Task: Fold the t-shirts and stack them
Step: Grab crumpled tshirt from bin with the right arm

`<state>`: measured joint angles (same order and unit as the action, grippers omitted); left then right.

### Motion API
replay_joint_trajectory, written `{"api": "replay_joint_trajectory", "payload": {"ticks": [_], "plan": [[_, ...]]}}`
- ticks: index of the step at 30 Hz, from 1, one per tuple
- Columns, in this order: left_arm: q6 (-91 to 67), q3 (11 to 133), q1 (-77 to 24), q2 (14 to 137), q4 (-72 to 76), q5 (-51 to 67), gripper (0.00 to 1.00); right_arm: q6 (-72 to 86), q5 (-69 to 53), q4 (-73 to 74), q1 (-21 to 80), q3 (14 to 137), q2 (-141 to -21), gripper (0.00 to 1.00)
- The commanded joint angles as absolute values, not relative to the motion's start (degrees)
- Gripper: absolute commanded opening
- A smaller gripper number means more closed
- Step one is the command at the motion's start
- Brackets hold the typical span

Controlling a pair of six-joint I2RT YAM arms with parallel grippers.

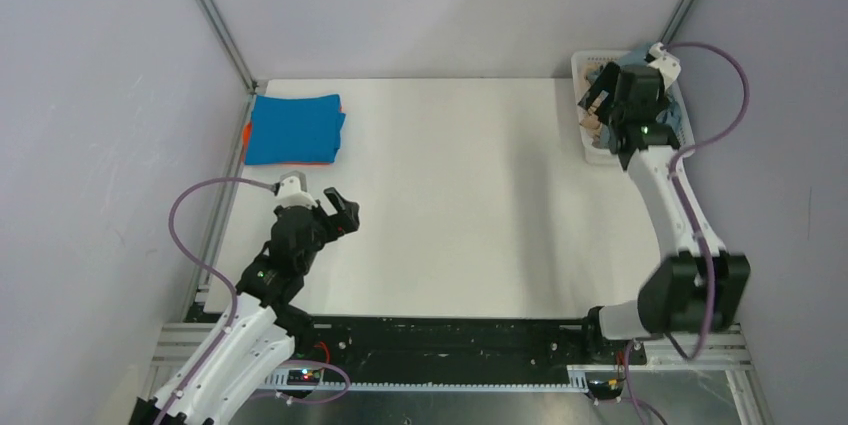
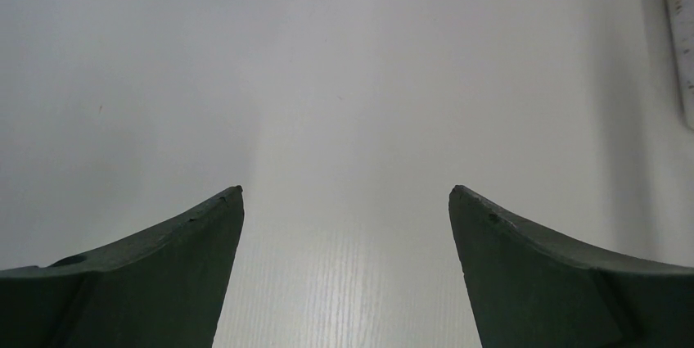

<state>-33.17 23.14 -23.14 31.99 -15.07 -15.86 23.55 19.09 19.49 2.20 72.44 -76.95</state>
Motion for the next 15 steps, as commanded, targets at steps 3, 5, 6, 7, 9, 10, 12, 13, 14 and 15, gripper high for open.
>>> {"api": "replay_joint_trajectory", "payload": {"ticks": [3, 5, 6, 7, 9, 10, 12, 13, 14, 15], "plan": [[-32.2, 25.1, -23.3, 35.0, -12.7, -18.2, 0.98, 19.0, 16.5, 24.7, -6.8, 91.7, -96.2, 1.0], [-32.1, 25.1, -23.3, 35.7, -12.6, -18.6, 0.98, 18.5, 16.1, 28.5, -8.4, 100.7, -103.9, 1.0], [-32.1, 25.1, -23.3, 36.2, -12.5, -18.8, 0.98, 18.3, 16.1, 29.3, -8.7, 103.5, -108.8, 1.0], [-32.1, 25.2, -23.3, 36.3, -12.5, -19.3, 0.98, 18.0, 16.1, 30.1, -9.3, 108.6, -110.8, 1.0], [-32.0, 25.3, -23.4, 37.2, -12.5, -19.9, 0.98, 17.7, 15.8, 30.4, -10.0, 114.5, -116.8, 1.0], [-31.9, 25.4, -23.3, 37.8, -12.5, -19.9, 0.98, 17.7, 15.3, 30.4, -10.4, 118.2, -120.5, 1.0], [-31.8, 25.7, -23.3, 38.8, -12.5, -20.5, 0.98, 17.7, 14.6, 30.4, -10.9, 122.6, -126.1, 1.0], [-31.7, 25.8, -23.4, 39.1, -12.5, -20.5, 0.98, 17.7, 14.5, 29.9, -11.0, 123.8, -127.0, 0.98], [-31.7, 25.9, -23.3, 39.7, -12.5, -20.6, 0.98, 17.5, 14.4, 29.4, -11.2, 126.0, -129.2, 0.97], [-31.7, 25.9, -23.3, 40.0, -12.5, -20.6, 0.98, 17.3, 14.3, 27.9, -11.3, 126.9, -130.1, 0.96]]}}
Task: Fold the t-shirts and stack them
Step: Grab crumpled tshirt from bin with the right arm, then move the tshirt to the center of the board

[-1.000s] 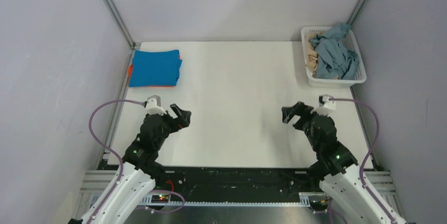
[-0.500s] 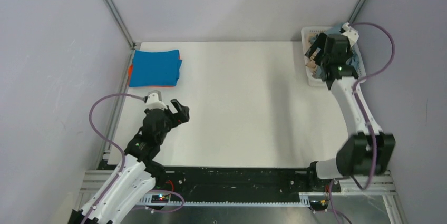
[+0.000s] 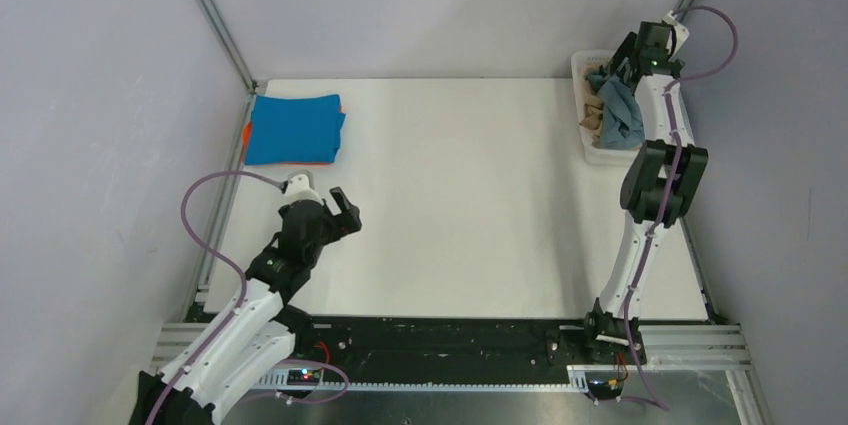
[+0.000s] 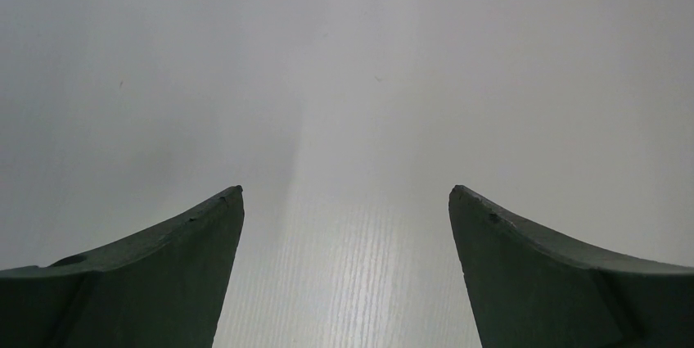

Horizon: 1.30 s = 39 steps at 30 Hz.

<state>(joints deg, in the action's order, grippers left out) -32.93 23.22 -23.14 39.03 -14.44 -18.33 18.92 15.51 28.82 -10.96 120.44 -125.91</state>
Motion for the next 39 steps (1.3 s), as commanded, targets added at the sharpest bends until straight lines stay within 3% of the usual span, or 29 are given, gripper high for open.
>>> {"api": "replay_joint_trajectory", "payload": {"ticks": [1, 6, 8, 10, 11, 13, 16, 28, 34, 39], "plan": [[-31.7, 25.9, -23.3, 40.4, -12.5, -20.8, 0.98, 16.8, 14.1, 27.0, -11.5, 128.1, -131.7, 0.95], [-31.6, 25.9, -23.3, 40.7, -12.5, -21.8, 0.98, 16.2, 13.9, 21.5, -11.7, 128.6, -134.2, 0.88], [-31.5, 25.9, -23.3, 40.5, -12.5, -22.0, 0.98, 16.2, 14.1, 19.6, -11.9, 127.3, -134.1, 0.74], [-31.5, 26.0, -23.3, 40.5, -12.5, -22.1, 0.98, 17.2, 13.9, 17.9, -12.3, 125.6, -133.6, 0.51], [-31.4, 26.1, -23.3, 40.5, -12.5, -22.2, 0.98, 17.7, 13.5, 17.2, -12.5, 124.8, -133.4, 0.33], [-31.3, 26.1, -23.3, 40.5, -12.5, -22.0, 0.98, 19.0, 11.8, 16.6, -13.2, 124.4, -132.7, 0.15], [-31.4, 26.2, -23.3, 40.3, -12.6, -21.6, 0.98, 19.7, 10.4, 16.9, -13.9, 125.6, -130.5, 0.02], [-32.4, 23.6, -23.3, 32.3, -12.7, -17.5, 0.98, 21.1, 9.4, 13.3, -13.8, 126.7, -105.6, 0.0], [-33.2, 21.9, -23.3, 27.3, -13.5, -16.5, 0.98, 26.1, 0.5, 5.7, -12.8, 124.0, -90.6, 0.0], [-33.7, 21.3, -23.3, 24.6, -13.8, -14.9, 0.98, 33.0, -12.9, 3.6, -11.0, 125.8, -85.0, 0.0]]}}
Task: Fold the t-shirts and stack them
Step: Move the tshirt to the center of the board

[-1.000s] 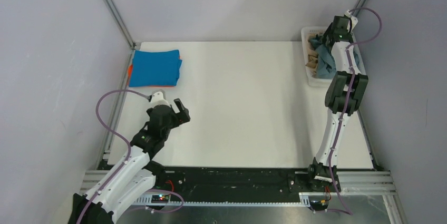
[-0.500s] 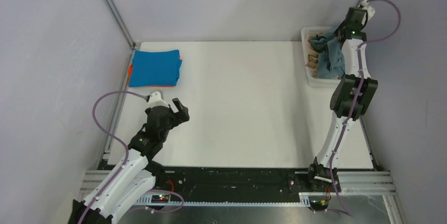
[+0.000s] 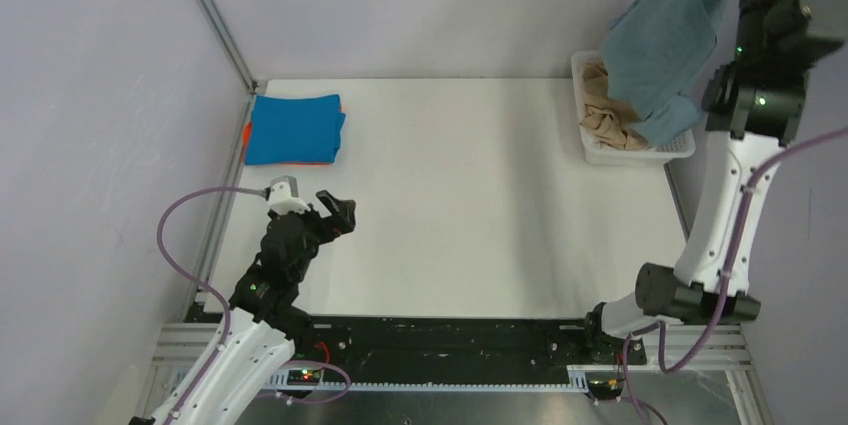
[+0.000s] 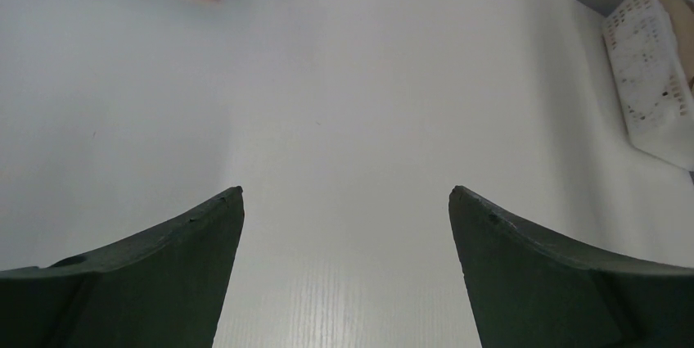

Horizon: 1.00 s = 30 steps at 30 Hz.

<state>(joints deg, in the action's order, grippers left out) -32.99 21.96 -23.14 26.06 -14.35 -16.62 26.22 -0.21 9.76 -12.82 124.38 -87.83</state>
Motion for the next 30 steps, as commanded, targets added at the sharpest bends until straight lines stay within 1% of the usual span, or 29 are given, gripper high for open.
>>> {"api": "replay_joint_trajectory", "payload": {"ticks": [1, 3, 6, 12, 15, 17, 20, 22, 24, 25, 26, 27, 28, 30], "plan": [[-33.8, 21.3, -23.3, 24.3, -13.8, -14.8, 0.98, 33.5, -15.9, 3.4, -9.8, 126.2, -84.0, 0.0], [-34.1, 21.1, -23.4, 24.2, -13.9, -14.5, 0.98, 35.9, -19.9, 2.5, -7.6, 126.9, -82.5, 0.0], [-34.4, 21.2, -23.4, 24.5, -13.8, -14.0, 0.98, 36.4, -22.5, 1.8, -2.8, 127.6, -81.3, 0.0], [-35.4, 21.1, -23.3, 25.8, -13.9, -13.7, 0.98, 37.5, -28.1, 2.8, 11.6, 129.4, -82.4, 0.0], [-35.9, 21.0, -23.3, 25.9, -14.0, -13.6, 0.98, 31.8, -25.5, 3.8, 20.6, 127.9, -82.8, 0.0], [-36.1, 20.9, -23.3, 25.5, -14.2, -13.6, 0.98, 27.9, -22.7, 5.5, 24.4, 126.7, -82.8, 0.0], [-36.5, 20.6, -23.4, 24.4, -14.9, -14.3, 0.98, 25.5, -18.8, 8.7, 26.3, 123.4, -81.4, 0.0], [-37.2, 20.6, -23.4, 24.1, -15.8, -15.5, 0.98, 25.0, -13.4, 11.6, 25.5, 118.2, -79.1, 0.0], [-37.9, 20.6, -23.3, 24.1, -16.2, -16.6, 0.98, 26.7, -9.8, 13.4, 22.4, 109.3, -75.3, 0.0], [-38.0, 20.6, -23.3, 24.3, -16.3, -16.9, 0.98, 29.6, -8.7, 12.2, 21.1, 99.8, -73.7, 0.0], [-38.3, 20.8, -23.3, 24.7, -16.4, -16.9, 0.98, 33.0, -8.2, 11.0, 18.5, 94.8, -70.2, 0.0], [-38.4, 20.8, -23.3, 25.0, -16.4, -16.9, 0.98, 34.6, -7.9, 8.6, 17.4, 83.6, -68.5, 0.0], [-38.7, 20.8, -23.3, 25.8, -16.4, -16.9, 0.98, 37.3, -5.7, 8.0, 15.8, 78.2, -65.7, 0.0], [-39.1, 20.8, -23.3, 27.3, -16.5, -16.6, 0.98, 40.6, -2.9, 6.4, 14.3, 60.5, -63.5, 0.0]]}}
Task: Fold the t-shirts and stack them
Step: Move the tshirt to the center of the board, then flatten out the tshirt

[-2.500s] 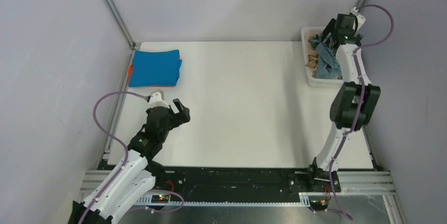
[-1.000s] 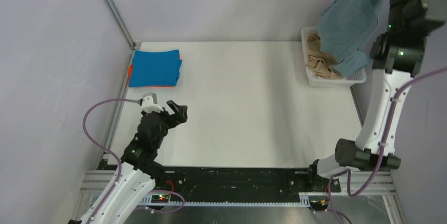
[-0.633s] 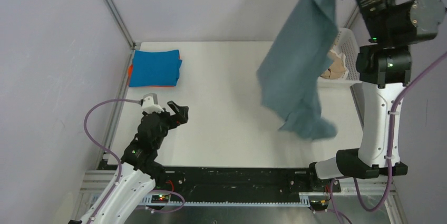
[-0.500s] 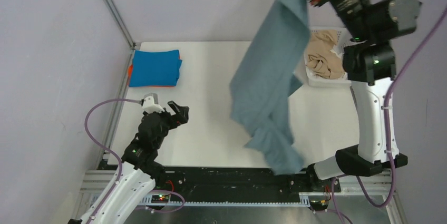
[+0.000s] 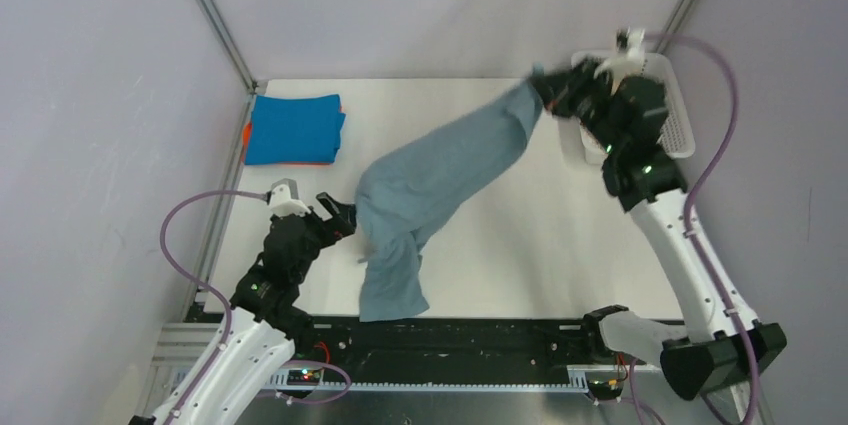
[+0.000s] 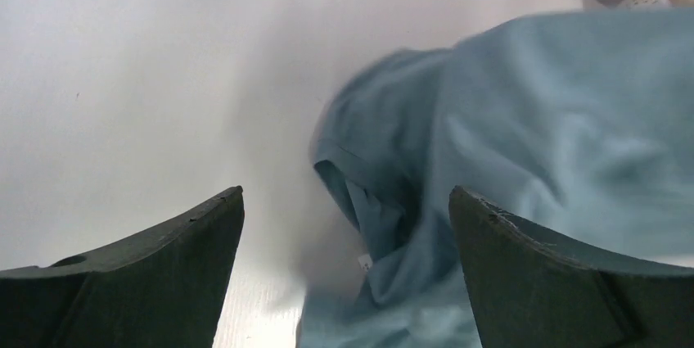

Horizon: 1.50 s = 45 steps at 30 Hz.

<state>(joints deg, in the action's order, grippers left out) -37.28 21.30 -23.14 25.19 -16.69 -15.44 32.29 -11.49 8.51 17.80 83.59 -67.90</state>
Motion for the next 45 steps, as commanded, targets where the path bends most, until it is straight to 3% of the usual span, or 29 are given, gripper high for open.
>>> {"api": "replay_joint_trajectory", "payload": {"ticks": [1, 4, 10, 15, 22, 29, 32, 33, 36, 37, 41, 45], "plan": [[-39.2, 20.7, -23.3, 27.9, -16.5, -16.3, 0.98, 41.8, -2.3, 5.0, 13.9, 56.5, -63.2, 0.0], [-39.4, 20.7, -23.3, 31.4, -16.5, -13.6, 0.98, 44.3, 0.5, 2.7, 12.3, 44.4, -63.9, 0.0], [-39.9, 19.5, -24.2, 37.1, -16.2, -5.6, 0.98, 41.3, 11.0, 8.7, 14.2, 42.2, -65.1, 0.0], [-41.7, 18.0, -31.8, 37.7, -15.6, -0.7, 0.98, 40.6, 15.8, 11.5, 15.3, 40.6, -64.5, 0.0], [-48.8, 19.6, -50.3, 40.7, -15.6, -8.4, 0.98, 39.5, 15.8, 11.0, 15.1, 37.6, -63.4, 0.0], [-51.8, 32.4, -64.0, 61.7, -18.9, -20.4, 0.99, 38.6, 14.6, 10.8, 15.0, 36.3, -62.1, 0.0], [-53.9, 37.9, -65.6, 71.0, -26.1, -25.7, 0.83, 38.3, 14.5, 11.2, 14.7, 36.0, -60.9, 0.0], [-54.4, 39.9, -65.7, 72.4, -27.5, -26.5, 0.71, 38.2, 14.5, 11.3, 14.7, 35.9, -60.6, 0.0], [-55.8, 42.5, -65.7, 77.1, -31.5, -28.8, 0.51, 38.2, 14.1, 11.4, 14.0, 35.4, -59.2, 0.0], [-55.9, 42.7, -65.7, 77.5, -31.9, -29.3, 0.38, 38.2, 14.1, 11.6, 13.9, 35.3, -58.6, 0.0], [-57.5, 42.0, -65.7, 75.8, -34.4, -33.3, 0.05, 38.2, 14.1, 12.3, 12.7, 35.0, -56.7, 0.0], [-61.3, 40.8, -65.6, 68.8, -39.5, -42.9, 0.0, 38.0, 13.7, 13.2, 11.5, 35.0, -53.9, 0.0]]}}
